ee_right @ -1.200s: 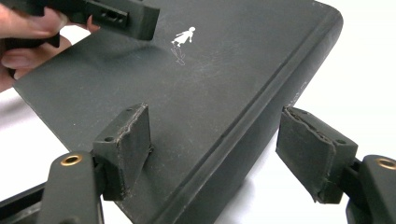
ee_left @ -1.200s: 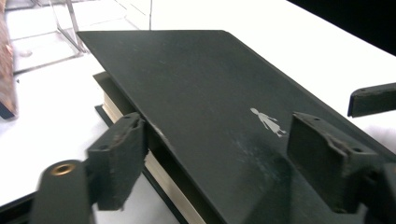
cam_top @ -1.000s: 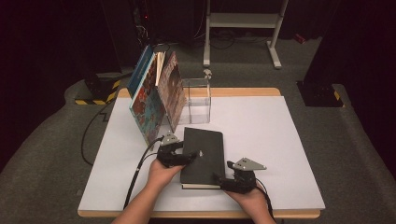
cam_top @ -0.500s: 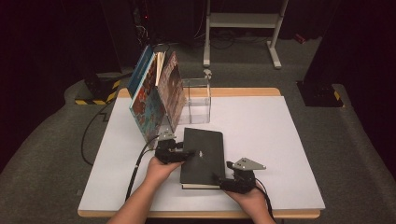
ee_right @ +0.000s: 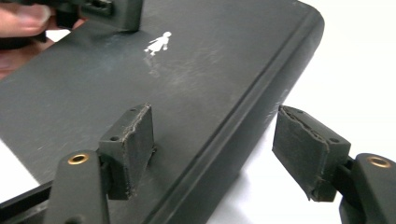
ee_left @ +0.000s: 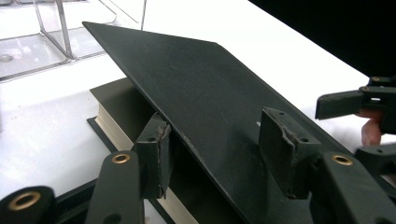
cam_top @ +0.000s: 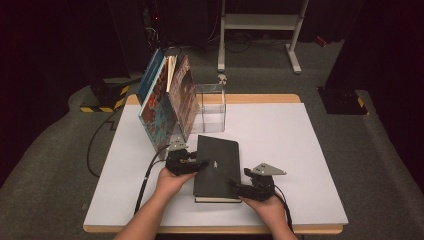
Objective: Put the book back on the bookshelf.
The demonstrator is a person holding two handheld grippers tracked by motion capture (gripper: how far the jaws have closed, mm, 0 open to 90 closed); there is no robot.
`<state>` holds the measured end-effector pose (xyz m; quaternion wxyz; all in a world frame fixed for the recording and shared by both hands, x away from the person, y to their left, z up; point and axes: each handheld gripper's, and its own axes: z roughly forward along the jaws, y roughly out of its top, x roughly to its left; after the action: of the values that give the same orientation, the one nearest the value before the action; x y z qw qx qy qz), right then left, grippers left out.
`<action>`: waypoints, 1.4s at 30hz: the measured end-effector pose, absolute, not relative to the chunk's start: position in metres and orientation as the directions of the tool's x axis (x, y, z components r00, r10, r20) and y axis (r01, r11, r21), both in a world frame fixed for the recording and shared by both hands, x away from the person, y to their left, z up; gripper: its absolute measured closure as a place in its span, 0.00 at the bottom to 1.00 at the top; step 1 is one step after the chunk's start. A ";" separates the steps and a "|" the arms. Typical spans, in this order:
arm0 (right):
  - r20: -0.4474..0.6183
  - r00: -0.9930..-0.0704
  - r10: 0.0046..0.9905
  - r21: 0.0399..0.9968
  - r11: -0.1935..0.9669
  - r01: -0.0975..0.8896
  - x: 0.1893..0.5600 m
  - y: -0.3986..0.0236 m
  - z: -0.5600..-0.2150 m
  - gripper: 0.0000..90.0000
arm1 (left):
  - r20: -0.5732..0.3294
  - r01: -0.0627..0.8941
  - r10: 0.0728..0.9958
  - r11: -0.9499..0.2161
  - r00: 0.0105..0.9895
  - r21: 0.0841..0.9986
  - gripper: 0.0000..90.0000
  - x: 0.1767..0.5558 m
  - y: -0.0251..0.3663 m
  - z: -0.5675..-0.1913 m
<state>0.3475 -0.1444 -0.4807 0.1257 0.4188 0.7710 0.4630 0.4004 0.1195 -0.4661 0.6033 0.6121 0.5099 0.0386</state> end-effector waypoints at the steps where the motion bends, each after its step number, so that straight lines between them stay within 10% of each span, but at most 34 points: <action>1: 0.188 -0.618 0.764 0.820 0.224 0.526 0.349 -0.144 -0.480 0.33 | -0.567 0.576 0.669 0.247 0.480 0.779 0.52 0.400 0.120 -0.466; 42: 0.192 -0.617 0.763 0.837 0.201 0.508 0.375 -0.131 -0.483 0.34 | -0.583 0.597 0.675 0.257 0.451 0.760 0.46 0.405 0.117 -0.471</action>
<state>0.3752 -0.1307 -0.4825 0.1339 0.4164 0.7634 0.4754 0.4046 0.1173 -0.4707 0.5962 0.6085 0.5227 0.0327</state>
